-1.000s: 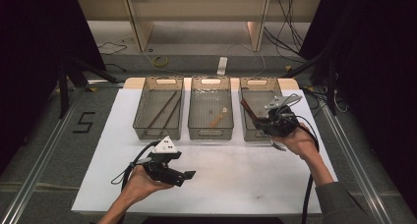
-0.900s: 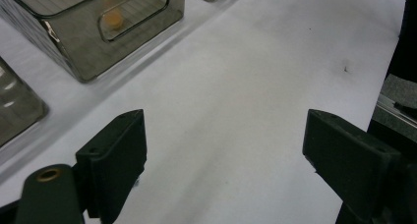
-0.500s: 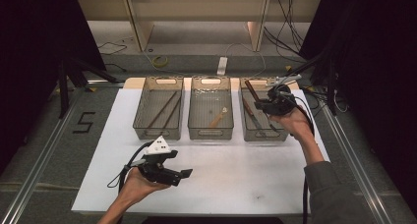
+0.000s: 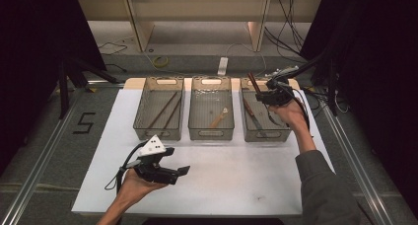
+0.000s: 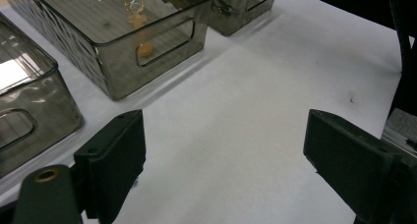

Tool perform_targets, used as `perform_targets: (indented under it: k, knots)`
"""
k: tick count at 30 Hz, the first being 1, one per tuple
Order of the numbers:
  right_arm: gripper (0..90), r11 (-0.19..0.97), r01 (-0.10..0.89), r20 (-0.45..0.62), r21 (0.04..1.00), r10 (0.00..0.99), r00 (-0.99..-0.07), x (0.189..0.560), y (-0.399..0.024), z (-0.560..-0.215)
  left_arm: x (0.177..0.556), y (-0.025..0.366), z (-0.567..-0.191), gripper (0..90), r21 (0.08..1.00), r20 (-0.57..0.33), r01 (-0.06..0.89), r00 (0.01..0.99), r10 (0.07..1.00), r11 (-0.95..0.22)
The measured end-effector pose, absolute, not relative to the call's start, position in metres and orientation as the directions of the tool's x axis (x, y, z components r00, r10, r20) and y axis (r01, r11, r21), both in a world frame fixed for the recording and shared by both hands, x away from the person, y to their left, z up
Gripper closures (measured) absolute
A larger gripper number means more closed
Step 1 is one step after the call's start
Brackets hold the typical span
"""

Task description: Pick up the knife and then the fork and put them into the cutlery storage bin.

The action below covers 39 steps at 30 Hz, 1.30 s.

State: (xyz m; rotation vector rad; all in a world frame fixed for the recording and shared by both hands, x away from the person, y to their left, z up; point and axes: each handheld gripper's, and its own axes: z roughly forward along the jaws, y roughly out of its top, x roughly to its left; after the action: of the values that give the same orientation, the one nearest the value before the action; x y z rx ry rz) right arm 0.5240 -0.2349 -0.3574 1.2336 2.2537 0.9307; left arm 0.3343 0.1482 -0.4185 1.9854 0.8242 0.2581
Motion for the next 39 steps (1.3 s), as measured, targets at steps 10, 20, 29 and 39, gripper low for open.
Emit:
perform_targets:
  k: [10,20,29,39]
  knots:
    - [77.4,0.361,0.605,-0.031,0.71,0.874,-0.486,0.536,-0.238,-0.368,0.335,0.149,-0.419,14.5,0.829,-0.141,0.45,0.743,0.655,-0.332]
    - [77.2,0.354,0.618,-0.032,0.702,0.882,-0.47,0.541,-0.235,-0.377,0.335,0.149,-0.419,13.9,0.828,-0.137,0.448,0.744,0.654,-0.336]
    - [57.2,0.354,0.652,-0.031,0.67,0.891,-0.453,0.543,-0.231,-0.382,0.334,0.15,-0.417,13.5,0.838,-0.131,0.438,0.739,0.66,-0.324]
    - [44.5,0.352,0.628,-0.013,0.694,0.878,-0.478,0.525,-0.232,-0.372,0.336,0.152,-0.418,13.5,0.838,-0.143,0.448,0.732,0.666,-0.312]
